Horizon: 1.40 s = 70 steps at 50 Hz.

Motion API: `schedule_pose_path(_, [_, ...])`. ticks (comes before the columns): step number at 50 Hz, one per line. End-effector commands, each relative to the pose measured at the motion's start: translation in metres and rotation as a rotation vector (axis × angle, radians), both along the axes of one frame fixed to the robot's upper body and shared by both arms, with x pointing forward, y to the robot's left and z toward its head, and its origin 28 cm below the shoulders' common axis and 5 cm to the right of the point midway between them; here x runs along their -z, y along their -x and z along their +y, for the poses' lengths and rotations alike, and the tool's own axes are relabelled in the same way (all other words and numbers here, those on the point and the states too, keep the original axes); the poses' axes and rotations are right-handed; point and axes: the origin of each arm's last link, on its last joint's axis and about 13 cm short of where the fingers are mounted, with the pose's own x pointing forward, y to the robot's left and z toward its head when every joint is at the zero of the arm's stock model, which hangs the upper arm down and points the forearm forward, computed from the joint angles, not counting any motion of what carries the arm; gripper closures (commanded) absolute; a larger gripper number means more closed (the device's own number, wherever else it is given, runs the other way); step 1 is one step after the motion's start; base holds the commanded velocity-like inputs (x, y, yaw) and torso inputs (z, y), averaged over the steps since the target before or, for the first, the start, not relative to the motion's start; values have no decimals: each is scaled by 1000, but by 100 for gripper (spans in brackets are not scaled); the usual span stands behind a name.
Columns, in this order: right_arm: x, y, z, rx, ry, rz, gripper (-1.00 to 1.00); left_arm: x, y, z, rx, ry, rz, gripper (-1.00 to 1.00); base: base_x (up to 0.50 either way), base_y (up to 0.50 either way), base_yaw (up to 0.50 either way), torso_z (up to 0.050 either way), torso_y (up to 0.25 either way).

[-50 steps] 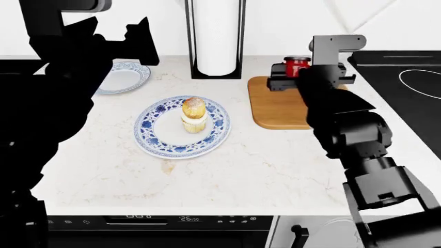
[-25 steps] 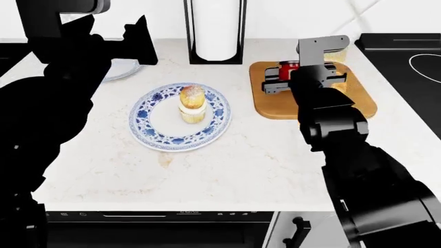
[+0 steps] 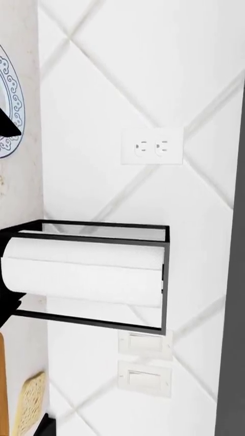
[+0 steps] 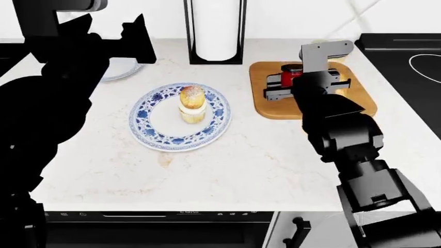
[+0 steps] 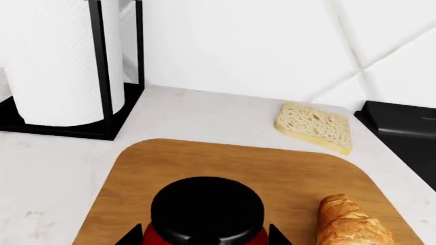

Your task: From the different types of pastries on the counter, select a croissant and place it on the cutting board. Then retrieve a jar of jam from the cabinet and place it alongside the croissant on the cutting board.

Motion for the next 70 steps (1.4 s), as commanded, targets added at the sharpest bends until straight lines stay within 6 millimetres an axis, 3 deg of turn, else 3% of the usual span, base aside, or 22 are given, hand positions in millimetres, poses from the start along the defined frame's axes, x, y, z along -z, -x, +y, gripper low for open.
schedule_pose_path(1, [19, 24, -6, -8, 44, 83, 100, 0, 0, -1, 4, -1, -1, -100, 0, 0, 0, 0, 0])
schedule_pose_path(11, [19, 27, -4, -18, 58, 96, 100, 0, -1, -2, 4, -3, -1, -100, 0, 0, 0, 0, 0])
schedule_pose_path(12, [19, 27, -4, -18, 60, 96, -100, 0, -1, -2, 4, -3, -1, -100, 0, 0, 0, 0, 0])
schedule_pose_path(31, [-2, 40, -10, -9, 60, 40, -100, -1, 1, -3, 14, -4, -4, -100, 0, 0, 0, 0, 0])
schedule_pose_path(54, [-72, 72, -17, -31, -4, -145, -100, -6, 7, -3, 23, 13, -9, -100, 0, 0, 0, 0, 0])
schedule_pose_path(61, [-96, 98, -18, -37, -11, -248, -100, -8, 10, -3, -13, 2, -41, -100, 0, 0, 0, 0, 0])
schedule_pose_path(63, [-112, 138, -20, -19, -9, -395, -100, -14, 31, 1, -27, 22, -118, -100, 0, 0, 0, 0, 0])
schedule_pose_path(64, [-116, 149, -21, -16, -9, -431, -100, -15, 37, 2, -30, 29, -137, -100, 0, 0, 0, 0, 0])
schedule_pose_path(70, [-117, 186, -22, -20, -6, -533, -100, -18, 55, 5, -20, 61, -180, -100, 0, 0, 0, 0, 0])
